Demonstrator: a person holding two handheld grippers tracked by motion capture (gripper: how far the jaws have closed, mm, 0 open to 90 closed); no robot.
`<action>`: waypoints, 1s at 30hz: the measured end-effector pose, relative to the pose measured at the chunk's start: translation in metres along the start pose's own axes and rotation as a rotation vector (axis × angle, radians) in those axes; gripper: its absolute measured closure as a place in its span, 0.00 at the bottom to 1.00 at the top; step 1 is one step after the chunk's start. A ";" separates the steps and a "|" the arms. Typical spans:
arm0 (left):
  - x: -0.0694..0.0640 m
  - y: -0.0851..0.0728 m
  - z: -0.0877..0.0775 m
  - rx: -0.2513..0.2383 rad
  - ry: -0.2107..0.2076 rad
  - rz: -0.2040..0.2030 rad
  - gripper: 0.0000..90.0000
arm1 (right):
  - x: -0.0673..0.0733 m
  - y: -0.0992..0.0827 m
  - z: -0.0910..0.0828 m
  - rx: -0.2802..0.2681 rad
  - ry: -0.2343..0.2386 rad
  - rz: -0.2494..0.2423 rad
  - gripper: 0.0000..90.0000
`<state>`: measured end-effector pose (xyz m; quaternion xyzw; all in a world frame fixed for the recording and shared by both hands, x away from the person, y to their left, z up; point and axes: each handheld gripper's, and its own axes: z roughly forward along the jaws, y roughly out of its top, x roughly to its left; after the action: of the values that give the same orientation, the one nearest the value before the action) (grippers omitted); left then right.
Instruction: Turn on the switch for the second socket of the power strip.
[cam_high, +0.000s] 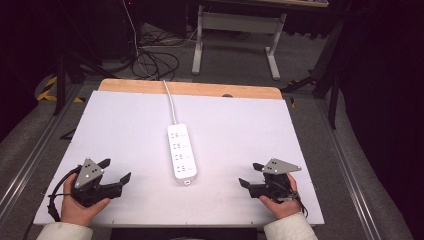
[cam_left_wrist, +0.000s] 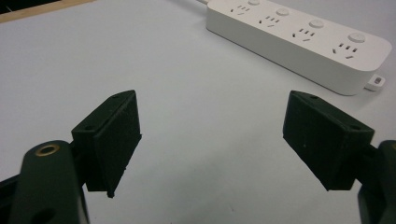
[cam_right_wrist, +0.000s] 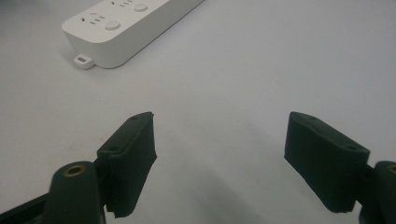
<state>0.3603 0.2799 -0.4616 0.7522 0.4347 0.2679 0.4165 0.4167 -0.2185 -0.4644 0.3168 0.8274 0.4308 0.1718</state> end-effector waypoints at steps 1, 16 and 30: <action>0.000 0.000 0.000 -0.002 0.000 -0.002 0.22 | 0.000 0.000 0.000 0.000 0.001 -0.002 0.28; -0.001 0.000 -0.003 -0.006 -0.023 -0.004 0.21 | 0.001 0.000 -0.003 -0.030 -0.002 -0.021 0.30; -0.001 0.003 -0.004 0.002 -0.048 -0.028 0.22 | 0.004 0.000 -0.004 -0.072 0.050 -0.075 0.35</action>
<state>0.3578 0.2803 -0.4573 0.7526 0.4352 0.2435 0.4301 0.4116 -0.2183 -0.4618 0.2683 0.8267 0.4613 0.1785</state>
